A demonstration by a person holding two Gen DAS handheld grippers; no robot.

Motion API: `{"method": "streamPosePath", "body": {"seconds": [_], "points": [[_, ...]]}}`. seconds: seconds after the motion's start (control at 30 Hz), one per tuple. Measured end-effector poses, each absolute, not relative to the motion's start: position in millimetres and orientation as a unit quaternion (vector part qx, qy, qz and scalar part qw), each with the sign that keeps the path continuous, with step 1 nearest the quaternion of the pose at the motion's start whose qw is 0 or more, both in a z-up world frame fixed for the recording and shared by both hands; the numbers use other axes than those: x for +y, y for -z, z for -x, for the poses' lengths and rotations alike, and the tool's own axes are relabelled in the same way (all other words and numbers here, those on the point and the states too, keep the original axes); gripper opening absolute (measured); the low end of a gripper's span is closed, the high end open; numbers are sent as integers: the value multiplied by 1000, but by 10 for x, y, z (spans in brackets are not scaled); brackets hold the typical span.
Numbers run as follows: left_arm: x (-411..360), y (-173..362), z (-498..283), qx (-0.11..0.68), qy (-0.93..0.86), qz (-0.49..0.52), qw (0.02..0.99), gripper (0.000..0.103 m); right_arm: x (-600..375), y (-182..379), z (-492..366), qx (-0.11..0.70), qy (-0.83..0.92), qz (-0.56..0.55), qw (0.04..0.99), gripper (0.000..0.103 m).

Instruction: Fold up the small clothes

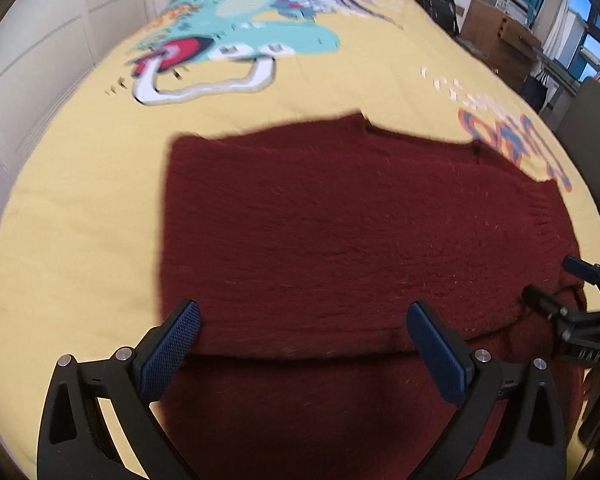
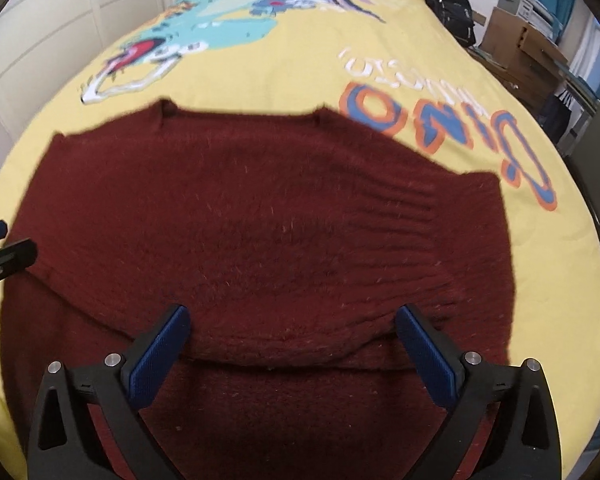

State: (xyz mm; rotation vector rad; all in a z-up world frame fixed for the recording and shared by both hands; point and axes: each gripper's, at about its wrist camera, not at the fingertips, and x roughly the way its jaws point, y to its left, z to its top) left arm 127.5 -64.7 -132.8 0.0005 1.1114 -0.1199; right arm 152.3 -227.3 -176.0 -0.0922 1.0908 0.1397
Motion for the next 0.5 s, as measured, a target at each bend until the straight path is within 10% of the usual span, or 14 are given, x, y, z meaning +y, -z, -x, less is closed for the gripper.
{"method": "streamPosePath", "body": {"seconds": [0.5], "points": [[-396,1759,-1270,566,89,-28,819,102,-3021,1920,-1365,523,-16,-8,852,102]]}}
